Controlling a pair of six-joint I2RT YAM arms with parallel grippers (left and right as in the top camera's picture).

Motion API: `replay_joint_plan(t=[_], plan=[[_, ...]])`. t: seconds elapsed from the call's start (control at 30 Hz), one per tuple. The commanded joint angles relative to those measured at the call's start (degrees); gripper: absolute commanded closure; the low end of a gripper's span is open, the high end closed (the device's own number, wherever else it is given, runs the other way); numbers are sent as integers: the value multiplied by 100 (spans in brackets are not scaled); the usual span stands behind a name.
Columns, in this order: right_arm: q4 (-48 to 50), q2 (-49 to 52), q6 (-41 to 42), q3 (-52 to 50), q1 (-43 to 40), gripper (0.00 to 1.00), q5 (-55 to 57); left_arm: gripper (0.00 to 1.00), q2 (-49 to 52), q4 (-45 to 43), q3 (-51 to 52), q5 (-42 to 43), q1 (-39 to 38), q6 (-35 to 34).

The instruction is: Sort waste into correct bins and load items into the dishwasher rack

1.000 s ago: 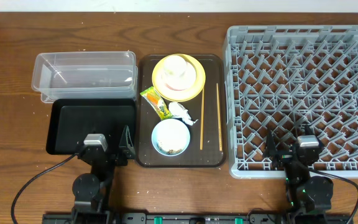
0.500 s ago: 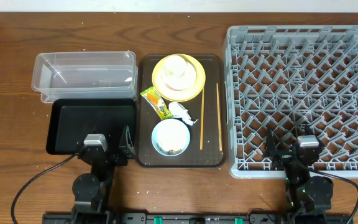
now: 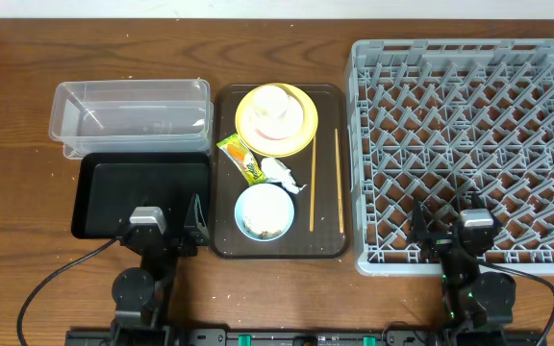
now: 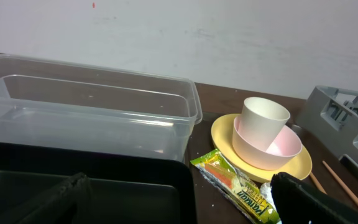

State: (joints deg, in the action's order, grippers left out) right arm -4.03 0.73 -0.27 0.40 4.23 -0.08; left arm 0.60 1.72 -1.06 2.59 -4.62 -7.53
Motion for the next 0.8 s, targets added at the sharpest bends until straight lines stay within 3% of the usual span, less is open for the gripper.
replay_joint_plan(t=[0.0,0.2,0.47,0.63,0.77], plan=[[-22,2,20,-9,-83,1,-20,5,0,234,83,-157,-24,-33],[-22,2,20,-9,-83,1,-20,5,0,35,83,-219,-22,-26],[-22,2,20,-9,-83,1,-20,5,2,302,-284,459,-24,-39],[-22,2,20,-9,-83,1,-20,5,129,1126,-1471,468,-22,-170],[-22,2,20,-9,-83,1,-20,5,855,2446,-2608,562,-22,-555]])
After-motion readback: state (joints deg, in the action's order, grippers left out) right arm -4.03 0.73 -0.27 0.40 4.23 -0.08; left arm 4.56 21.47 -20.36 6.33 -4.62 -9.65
